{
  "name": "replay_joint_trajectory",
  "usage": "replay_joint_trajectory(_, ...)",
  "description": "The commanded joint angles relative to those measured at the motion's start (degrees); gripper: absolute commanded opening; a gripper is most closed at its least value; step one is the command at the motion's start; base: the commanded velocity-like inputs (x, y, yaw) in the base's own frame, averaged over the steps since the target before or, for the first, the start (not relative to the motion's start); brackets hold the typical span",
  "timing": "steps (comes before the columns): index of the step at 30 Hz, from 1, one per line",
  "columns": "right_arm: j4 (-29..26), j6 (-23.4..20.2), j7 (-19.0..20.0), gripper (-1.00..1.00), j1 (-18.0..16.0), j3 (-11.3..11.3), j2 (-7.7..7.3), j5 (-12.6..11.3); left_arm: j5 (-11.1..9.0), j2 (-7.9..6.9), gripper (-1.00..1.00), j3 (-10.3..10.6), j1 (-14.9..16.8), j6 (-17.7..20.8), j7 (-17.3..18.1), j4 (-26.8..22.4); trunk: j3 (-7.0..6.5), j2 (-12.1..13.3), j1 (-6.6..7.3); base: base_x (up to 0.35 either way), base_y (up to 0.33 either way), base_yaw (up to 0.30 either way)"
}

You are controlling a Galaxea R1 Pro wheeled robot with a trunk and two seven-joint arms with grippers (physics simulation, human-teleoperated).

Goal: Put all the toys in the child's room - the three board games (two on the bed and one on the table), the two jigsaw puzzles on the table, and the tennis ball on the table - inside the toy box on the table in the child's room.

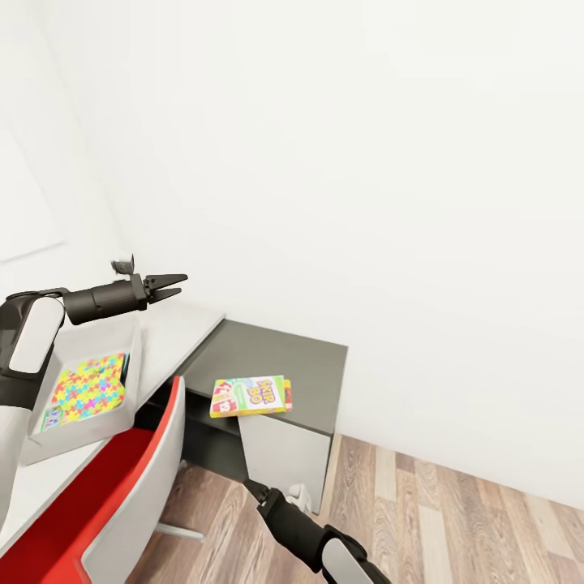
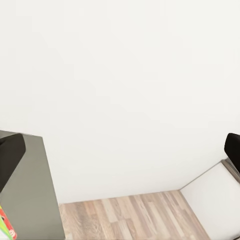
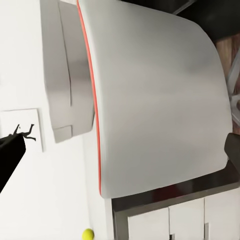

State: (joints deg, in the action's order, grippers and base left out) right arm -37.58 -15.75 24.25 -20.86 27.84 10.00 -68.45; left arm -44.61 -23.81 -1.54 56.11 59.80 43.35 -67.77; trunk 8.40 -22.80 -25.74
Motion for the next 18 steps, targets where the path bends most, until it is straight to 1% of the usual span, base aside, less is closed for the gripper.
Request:
replay_joint_trajectory(1,0.01,-0.25,0.05,1.00,-0.06,0.18,0.00,-0.48,0.24,-0.01,1.00,-0.05,0.05,0.20,0.33,0.01,0.12,-0.12,-0.04,0.101,0.106,0.000)
replay_joint_trajectory(9,-0.02,-0.25,0.01,1.00,-0.06,1.49,0.00,-0.46,0.23,-0.01,1.00,-0.05,0.05,0.20,0.33,0.01,0.12,-0.12,-0.04,0.142,0.169,0.000)
replay_joint_trajectory(13,-0.03,-0.25,0.01,1.00,-0.06,1.74,0.00,-0.52,0.22,-0.01,1.00,-0.05,0.05,0.20,0.33,0.00,0.12,-0.12,-0.04,0.102,0.068,0.000)
replay_joint_trajectory(18,-0.04,-0.22,0.00,1.00,-0.06,1.91,0.00,-0.54,0.18,-0.01,1.00,-0.05,0.05,0.20,0.33,-0.05,0.12,-0.12,-0.04,0.028,0.018,0.000)
